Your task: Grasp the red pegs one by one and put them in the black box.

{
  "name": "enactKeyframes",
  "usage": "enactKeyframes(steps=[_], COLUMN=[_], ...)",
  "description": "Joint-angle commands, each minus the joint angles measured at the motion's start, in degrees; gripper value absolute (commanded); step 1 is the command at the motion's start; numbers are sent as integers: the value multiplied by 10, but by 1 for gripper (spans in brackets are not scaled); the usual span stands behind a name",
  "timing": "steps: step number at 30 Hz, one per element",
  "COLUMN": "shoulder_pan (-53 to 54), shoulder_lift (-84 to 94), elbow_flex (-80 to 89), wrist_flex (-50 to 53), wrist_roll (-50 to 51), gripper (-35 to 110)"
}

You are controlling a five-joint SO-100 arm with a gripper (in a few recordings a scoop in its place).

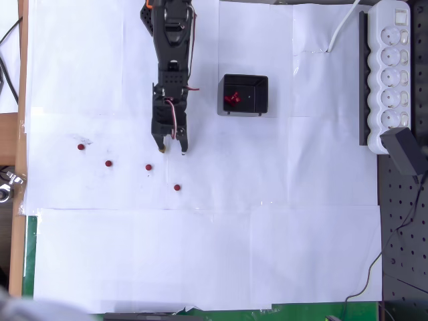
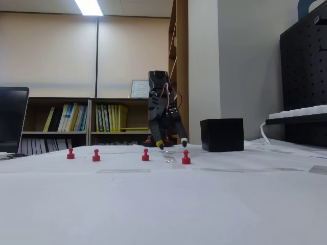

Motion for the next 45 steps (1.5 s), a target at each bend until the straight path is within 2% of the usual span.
enactKeyframes(steps=[1,10,15,45], shoulder_pan=[-18,-43,-47,-24], shoulder_lift=[25,74,92,299], elbow_flex=[11,-1,-4,224], wrist_flex=[-81,-236,-280,-268], wrist_roll=[4,23,27,33], gripper=[20,20,20,20])
